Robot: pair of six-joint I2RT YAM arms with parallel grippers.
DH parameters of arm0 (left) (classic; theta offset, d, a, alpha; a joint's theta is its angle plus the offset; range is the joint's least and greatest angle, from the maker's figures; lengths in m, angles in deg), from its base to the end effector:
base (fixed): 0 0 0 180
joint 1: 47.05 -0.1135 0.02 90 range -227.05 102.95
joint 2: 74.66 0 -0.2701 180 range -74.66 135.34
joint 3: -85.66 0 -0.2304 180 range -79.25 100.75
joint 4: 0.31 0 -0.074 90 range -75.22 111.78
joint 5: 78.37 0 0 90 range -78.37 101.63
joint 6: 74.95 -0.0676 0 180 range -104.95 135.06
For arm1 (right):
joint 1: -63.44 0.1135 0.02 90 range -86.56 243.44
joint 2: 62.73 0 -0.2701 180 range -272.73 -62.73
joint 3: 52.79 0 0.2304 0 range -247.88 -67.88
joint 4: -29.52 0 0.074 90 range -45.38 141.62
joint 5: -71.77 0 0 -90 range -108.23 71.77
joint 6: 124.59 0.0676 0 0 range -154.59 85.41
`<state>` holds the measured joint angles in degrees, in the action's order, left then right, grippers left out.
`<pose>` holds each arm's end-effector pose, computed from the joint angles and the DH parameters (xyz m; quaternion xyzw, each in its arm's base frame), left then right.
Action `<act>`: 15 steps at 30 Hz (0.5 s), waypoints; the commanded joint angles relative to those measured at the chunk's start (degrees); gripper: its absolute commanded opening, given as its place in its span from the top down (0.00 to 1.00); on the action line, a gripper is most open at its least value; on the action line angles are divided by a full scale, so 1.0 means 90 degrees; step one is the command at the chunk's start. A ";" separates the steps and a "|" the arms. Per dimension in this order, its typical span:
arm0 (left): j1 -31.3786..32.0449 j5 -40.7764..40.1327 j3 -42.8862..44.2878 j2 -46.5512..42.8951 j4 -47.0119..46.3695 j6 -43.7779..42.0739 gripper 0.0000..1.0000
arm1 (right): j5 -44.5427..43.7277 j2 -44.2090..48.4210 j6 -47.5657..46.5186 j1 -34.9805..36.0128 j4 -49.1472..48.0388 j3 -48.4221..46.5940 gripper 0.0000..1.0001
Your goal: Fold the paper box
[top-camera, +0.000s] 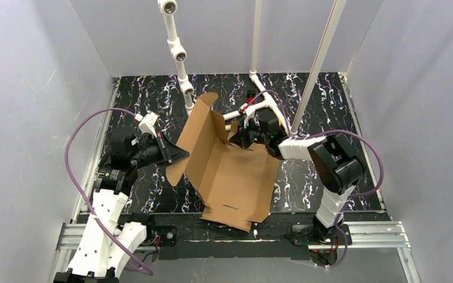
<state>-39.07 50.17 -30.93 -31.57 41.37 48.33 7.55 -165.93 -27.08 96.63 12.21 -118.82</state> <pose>0.1496 -0.0635 0.3318 0.0108 0.8015 -0.4426 0.4021 0.3121 0.2393 0.1914 -0.3023 0.7494 0.3660 0.4616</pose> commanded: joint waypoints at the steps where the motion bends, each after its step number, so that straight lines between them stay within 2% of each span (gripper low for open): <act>1: -0.0028 0.0558 -0.0158 -0.0299 -0.0755 0.0332 1.00 | -0.0071 -0.0308 0.0261 0.0052 -0.0258 -0.0079 0.97; 7: -0.0028 0.0955 -0.0444 -0.0621 -0.1135 0.0591 1.00 | -0.0202 -0.0544 0.0510 -0.0141 -0.0272 -0.0157 0.89; 15: -0.0028 0.0929 -0.0787 -0.0727 -0.1058 0.0670 1.00 | 0.0303 -0.0339 0.0514 -0.0061 -0.0818 -0.0012 0.88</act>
<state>-39.07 56.68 -36.48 -37.54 33.98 53.73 7.79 -170.76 -22.54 95.06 9.81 -118.82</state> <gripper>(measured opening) 0.013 0.113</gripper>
